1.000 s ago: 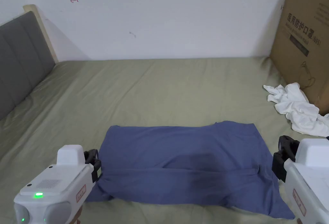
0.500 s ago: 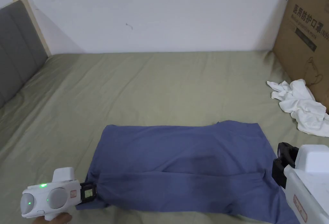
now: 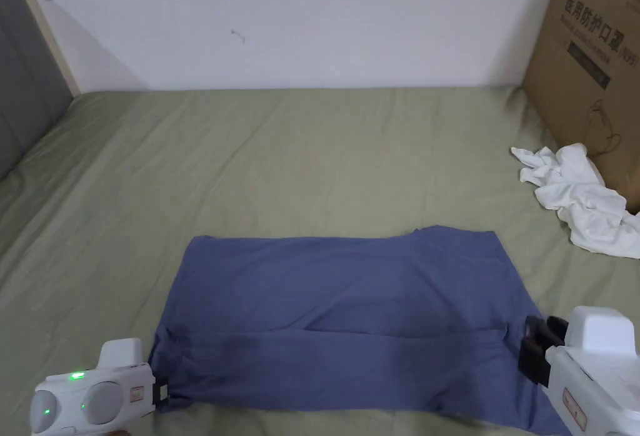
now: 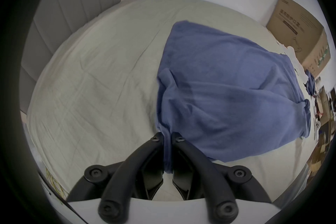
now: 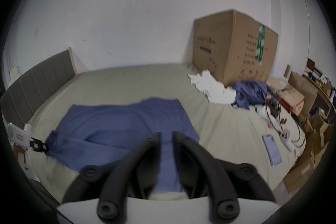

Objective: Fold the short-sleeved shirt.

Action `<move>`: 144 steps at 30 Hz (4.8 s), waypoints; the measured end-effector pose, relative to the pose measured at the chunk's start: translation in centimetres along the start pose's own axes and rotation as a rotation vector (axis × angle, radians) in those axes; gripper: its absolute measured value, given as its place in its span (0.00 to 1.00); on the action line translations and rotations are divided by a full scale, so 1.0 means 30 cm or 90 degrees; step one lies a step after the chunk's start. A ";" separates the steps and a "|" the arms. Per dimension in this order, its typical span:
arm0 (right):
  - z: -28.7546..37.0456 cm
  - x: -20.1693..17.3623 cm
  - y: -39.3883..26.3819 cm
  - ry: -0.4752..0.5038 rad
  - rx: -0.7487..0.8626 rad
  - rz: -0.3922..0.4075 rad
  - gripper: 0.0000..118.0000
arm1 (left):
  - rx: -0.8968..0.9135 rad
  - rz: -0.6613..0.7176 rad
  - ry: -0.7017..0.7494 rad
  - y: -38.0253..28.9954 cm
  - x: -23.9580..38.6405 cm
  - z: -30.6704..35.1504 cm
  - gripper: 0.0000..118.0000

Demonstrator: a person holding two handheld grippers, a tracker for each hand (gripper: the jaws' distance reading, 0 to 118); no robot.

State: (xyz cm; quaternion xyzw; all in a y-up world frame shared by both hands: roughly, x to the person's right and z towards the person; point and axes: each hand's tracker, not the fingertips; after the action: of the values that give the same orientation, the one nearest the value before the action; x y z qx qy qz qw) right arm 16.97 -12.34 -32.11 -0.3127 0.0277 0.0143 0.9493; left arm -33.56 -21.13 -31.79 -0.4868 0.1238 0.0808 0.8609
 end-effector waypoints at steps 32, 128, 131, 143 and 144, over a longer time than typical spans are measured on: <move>0.056 0.215 -0.281 0.070 -0.189 -0.033 0.06 | 0.007 -0.001 -0.041 -0.211 -0.089 0.252 0.04; -0.975 0.131 0.219 0.025 -0.250 0.047 0.54 | 0.100 -0.049 -0.093 0.479 0.112 -0.152 0.01; -0.955 0.116 0.208 0.042 -0.248 0.054 0.40 | 0.098 -0.043 -0.090 0.464 0.107 -0.155 0.01; -0.531 0.130 0.291 0.122 -0.130 0.072 0.00 | 0.110 0.017 -0.085 0.388 0.069 -0.039 0.01; -0.476 0.137 0.293 0.135 -0.114 0.066 0.00 | 0.113 0.020 -0.083 0.376 0.065 -0.018 0.01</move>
State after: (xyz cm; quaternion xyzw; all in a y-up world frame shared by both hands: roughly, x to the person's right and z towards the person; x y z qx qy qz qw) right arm 20.05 -13.72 -49.04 -0.3941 0.1423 0.0328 0.9074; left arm -34.70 -15.77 -41.86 -0.4003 0.0820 0.1143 0.9055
